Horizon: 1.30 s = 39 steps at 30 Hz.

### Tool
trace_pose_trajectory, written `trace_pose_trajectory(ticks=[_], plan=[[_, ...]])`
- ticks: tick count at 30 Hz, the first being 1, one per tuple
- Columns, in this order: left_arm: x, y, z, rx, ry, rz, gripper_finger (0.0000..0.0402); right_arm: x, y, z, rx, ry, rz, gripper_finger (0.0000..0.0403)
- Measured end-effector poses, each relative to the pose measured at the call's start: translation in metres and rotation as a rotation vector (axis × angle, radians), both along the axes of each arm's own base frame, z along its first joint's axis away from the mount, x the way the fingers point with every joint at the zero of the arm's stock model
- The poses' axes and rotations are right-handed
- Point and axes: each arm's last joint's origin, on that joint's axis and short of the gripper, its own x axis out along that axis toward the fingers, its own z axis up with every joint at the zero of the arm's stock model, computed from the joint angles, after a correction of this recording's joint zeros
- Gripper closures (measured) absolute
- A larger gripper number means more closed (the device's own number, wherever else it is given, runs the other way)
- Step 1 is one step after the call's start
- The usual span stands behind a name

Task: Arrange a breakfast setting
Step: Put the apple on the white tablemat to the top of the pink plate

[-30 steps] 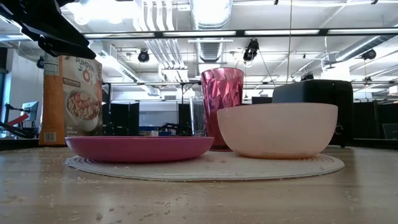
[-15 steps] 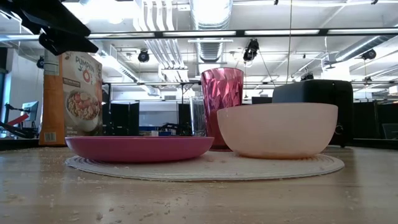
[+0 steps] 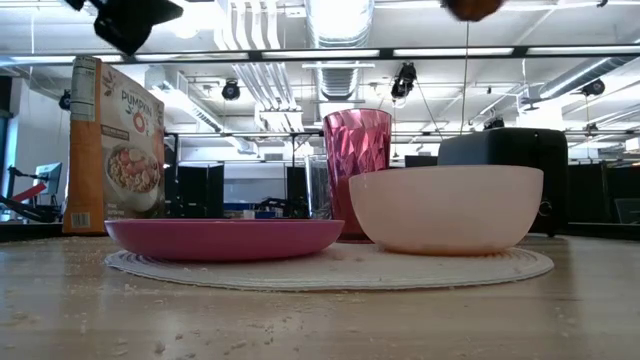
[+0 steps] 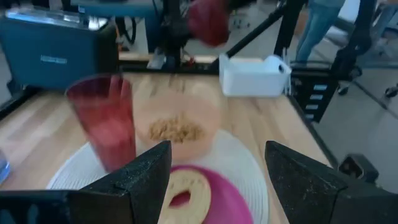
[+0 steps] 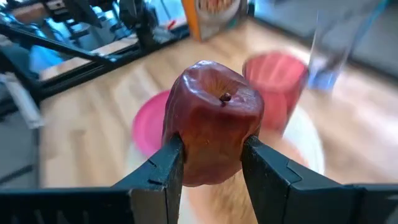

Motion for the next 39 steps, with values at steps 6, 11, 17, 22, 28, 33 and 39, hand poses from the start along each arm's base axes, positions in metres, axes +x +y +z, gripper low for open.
trace_pose_trajectory(ticks=[6,11,17,22,28,33,39], plan=[[0.011,-0.007,-0.005,0.001,-0.004,-0.046,0.0159,0.035,0.002,-0.022,-0.126,0.036,-0.031,0.0275],[0.014,-0.004,-0.006,-0.026,0.004,-0.051,0.0159,0.055,-0.009,-0.033,-0.143,0.063,-0.09,0.0275],[0.02,-0.004,-0.008,0.007,0.009,-0.131,0.0159,0.087,-0.024,-0.03,-0.134,0.041,-0.017,0.0275],[0.023,-0.005,-0.004,0.086,-0.023,-0.15,0.0159,0.117,-0.031,-0.024,-0.167,-0.044,0.149,0.0275],[0.025,-0.005,0.005,0.181,-0.06,-0.173,0.0159,0.137,-0.035,-0.03,-0.272,-0.06,0.267,0.0275],[0.028,-0.002,0.007,0.196,-0.06,-0.154,0.0159,0.145,-0.03,-0.033,-0.377,-0.072,0.378,0.0275],[0.031,0.004,0.008,0.257,-0.076,-0.136,0.0159,0.145,-0.031,-0.03,-0.426,-0.084,0.415,0.0275]])
